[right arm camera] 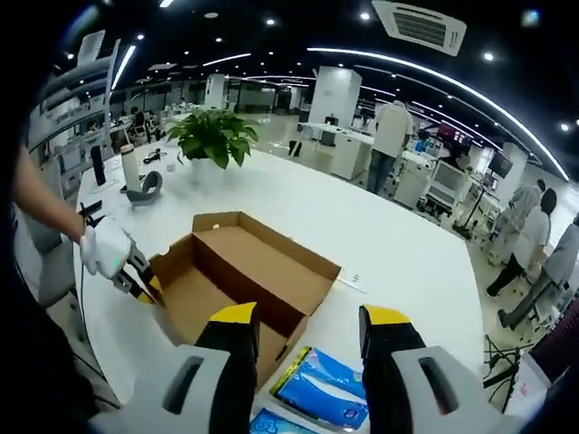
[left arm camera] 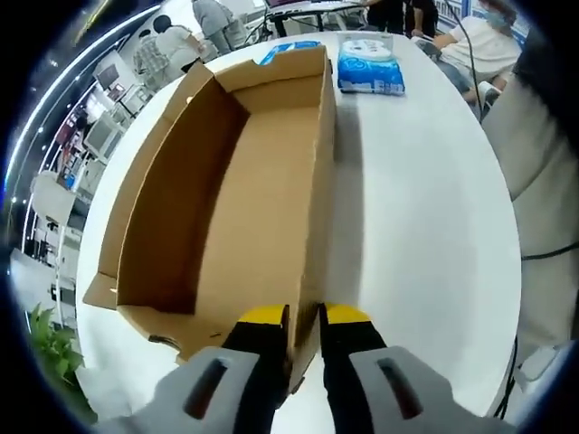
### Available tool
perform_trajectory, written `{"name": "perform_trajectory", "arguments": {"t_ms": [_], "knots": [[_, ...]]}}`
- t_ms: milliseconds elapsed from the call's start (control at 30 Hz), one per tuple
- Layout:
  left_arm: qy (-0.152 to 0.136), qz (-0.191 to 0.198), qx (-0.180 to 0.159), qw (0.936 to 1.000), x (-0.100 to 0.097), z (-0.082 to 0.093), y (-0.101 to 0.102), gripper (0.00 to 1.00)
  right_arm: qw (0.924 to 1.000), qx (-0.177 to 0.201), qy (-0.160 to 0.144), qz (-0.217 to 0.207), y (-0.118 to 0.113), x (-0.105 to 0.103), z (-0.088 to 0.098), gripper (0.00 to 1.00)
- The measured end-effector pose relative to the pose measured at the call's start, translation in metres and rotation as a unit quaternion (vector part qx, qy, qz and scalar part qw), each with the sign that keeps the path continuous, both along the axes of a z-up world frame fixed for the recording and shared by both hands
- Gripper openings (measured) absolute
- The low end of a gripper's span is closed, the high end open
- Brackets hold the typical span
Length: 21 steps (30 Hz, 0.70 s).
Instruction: Operate the shoe box by opening the lid, removing the specified soft item, and placing it in the target area until the item is outside and the box remains undamaged.
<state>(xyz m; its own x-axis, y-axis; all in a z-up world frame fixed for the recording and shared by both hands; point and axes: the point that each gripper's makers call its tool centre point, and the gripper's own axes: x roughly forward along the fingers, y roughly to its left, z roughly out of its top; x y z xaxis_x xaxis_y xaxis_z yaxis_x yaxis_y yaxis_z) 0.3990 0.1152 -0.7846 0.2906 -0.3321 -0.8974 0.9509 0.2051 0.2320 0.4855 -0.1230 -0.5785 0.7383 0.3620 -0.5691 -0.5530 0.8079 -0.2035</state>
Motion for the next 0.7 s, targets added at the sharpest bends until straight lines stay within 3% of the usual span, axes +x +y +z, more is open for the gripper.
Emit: {"name": "perform_trajectory", "arguments": {"t_ms": [100,267,333,467,567,700], "knots": [[0.023,0.012,-0.035,0.9991,0.000,0.004,-0.011,0.13,0.9998,0.017,0.007,0.007,0.008,0.002,-0.002,0.44],[0.022,0.018,-0.039,0.9988,0.006,0.003,-0.016,0.13,0.9997,0.012,0.011,0.017,0.015,0.012,-0.007,0.49],[0.021,-0.002,-0.056,0.9982,0.003,0.006,-0.025,0.13,0.9998,0.006,0.015,0.015,0.015,0.018,-0.009,0.49],[0.011,-0.048,-0.008,0.9988,-0.001,-0.005,-0.026,0.13,0.9996,-0.015,0.016,0.017,0.013,0.029,-0.013,0.47],[0.038,-0.022,-0.018,0.9989,-0.007,-0.015,-0.029,0.13,0.9992,-0.028,0.024,0.018,0.013,0.037,-0.019,0.46],[0.031,-0.020,-0.019,0.9991,-0.005,-0.016,-0.030,0.11,0.9990,-0.027,0.034,-0.001,0.008,0.050,-0.023,0.46]]}}
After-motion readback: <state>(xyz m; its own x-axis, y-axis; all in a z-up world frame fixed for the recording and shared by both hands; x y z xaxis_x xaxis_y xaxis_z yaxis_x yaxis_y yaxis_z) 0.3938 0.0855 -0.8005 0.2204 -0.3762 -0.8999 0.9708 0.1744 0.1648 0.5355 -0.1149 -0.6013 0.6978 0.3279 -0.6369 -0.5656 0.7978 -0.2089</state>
